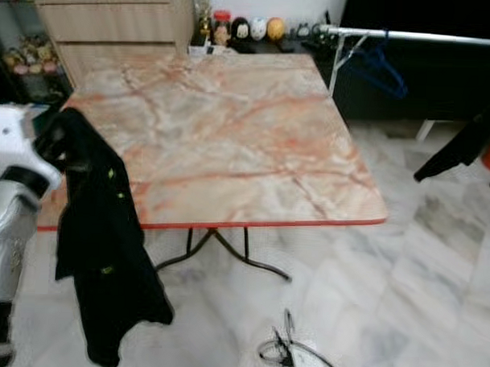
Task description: Hang hanger
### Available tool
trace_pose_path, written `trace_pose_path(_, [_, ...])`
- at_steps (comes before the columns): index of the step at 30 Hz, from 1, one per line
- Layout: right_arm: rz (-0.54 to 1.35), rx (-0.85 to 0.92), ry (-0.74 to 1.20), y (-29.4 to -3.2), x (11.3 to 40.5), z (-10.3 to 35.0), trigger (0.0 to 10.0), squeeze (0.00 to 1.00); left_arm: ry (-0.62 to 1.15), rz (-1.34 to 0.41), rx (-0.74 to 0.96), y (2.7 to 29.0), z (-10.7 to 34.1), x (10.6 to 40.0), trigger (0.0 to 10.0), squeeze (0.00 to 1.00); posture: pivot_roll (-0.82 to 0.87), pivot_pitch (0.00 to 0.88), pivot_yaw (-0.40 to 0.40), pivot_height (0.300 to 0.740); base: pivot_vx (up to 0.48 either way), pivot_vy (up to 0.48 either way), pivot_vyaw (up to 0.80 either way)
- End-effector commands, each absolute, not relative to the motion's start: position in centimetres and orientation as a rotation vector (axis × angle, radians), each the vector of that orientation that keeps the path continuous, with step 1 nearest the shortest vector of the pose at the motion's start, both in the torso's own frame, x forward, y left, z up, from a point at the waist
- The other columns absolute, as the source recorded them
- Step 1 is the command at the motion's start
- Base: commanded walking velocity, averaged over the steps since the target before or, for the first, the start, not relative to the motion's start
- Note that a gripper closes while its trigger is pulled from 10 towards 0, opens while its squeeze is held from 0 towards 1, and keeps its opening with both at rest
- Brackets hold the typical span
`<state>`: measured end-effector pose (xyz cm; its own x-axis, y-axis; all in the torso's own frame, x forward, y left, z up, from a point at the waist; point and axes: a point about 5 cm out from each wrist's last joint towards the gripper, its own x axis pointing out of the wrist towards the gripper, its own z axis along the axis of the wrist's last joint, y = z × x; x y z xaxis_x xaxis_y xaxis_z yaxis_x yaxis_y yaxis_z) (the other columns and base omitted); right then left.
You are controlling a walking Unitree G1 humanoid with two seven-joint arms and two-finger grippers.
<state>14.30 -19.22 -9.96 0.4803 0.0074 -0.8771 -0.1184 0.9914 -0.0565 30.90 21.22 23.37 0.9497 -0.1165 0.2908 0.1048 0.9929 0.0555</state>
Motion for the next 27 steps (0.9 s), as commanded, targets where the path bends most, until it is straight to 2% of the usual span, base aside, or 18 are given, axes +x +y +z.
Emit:
trace_pose_path(1, [0.101, -0.097, 1.046, -18.1, 15.0, -9.8, 10.0, 0.0, -0.367, -0.086, 0.059, 22.0, 25.3, 30.6, 10.0, 0.0, 0.02, 0.0, 0.006, 0.74, 0.352, 0.0, 0.0])
trace_pose_path(14, [0.111, -0.091, 1.047, -17.9, 15.1, -9.8, 10.0, 0.0, -0.403, -0.086, 0.046, 22.1, 26.8, 31.2, 10.0, 0.0, 0.03, 0.0, 0.009, 0.74, 0.364, 0.0, 0.0])
trace_pose_path(27, [0.105, -0.083, 1.048, -17.9, 15.2, -9.8, 10.0, 0.0, -0.535, -0.128, 0.072, 22.1, 32.9, 34.6, 10.0, 0.0, 0.03, 0.0, 0.019, 0.74, 0.38, 0.0, 0.0])
